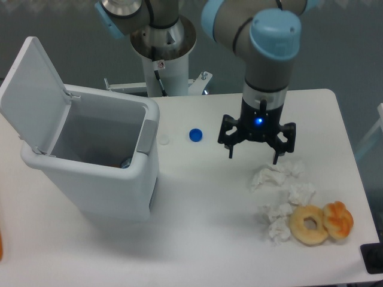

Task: Close the trash can
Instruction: 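Move the gripper over to the raised lid of the white trash can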

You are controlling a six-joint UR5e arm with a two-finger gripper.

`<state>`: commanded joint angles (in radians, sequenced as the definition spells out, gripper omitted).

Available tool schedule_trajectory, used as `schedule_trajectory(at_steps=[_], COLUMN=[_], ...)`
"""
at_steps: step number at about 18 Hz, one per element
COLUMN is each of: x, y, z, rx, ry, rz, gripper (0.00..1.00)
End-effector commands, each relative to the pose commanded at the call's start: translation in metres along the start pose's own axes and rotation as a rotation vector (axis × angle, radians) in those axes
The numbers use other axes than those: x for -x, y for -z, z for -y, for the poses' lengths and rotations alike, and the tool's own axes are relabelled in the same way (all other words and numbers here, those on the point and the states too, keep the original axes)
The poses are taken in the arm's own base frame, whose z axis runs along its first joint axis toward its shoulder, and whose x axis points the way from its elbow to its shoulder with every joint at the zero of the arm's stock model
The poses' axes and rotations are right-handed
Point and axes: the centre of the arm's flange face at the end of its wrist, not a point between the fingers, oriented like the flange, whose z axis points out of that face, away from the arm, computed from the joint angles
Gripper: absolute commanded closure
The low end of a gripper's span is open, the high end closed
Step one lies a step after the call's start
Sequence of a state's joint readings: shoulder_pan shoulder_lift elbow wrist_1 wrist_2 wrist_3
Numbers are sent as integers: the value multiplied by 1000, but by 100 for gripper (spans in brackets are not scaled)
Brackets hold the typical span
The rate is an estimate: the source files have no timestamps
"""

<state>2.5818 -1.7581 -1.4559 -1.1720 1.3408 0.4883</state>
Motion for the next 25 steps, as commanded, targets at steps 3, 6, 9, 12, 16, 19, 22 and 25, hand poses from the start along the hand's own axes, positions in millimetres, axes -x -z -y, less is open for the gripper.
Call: schedule_trajectory(at_steps=[3, 6, 9, 12, 16, 19, 22, 25], x=[-26, -66, -110, -148, -190, -210, -239, -263], y=[47, 79, 100, 123, 158, 174, 168, 165], z=[12, 17, 16, 13, 0, -6, -8, -14], rx=[-100, -158, -184, -216, -259, -278, -252, -234], ry=[131, 176, 198, 208, 206, 188, 145, 108], rz=[-38, -86, -125, -194, -296, -348, -384, -403], gripper=[0, 0, 0, 0, 0, 0, 0, 0])
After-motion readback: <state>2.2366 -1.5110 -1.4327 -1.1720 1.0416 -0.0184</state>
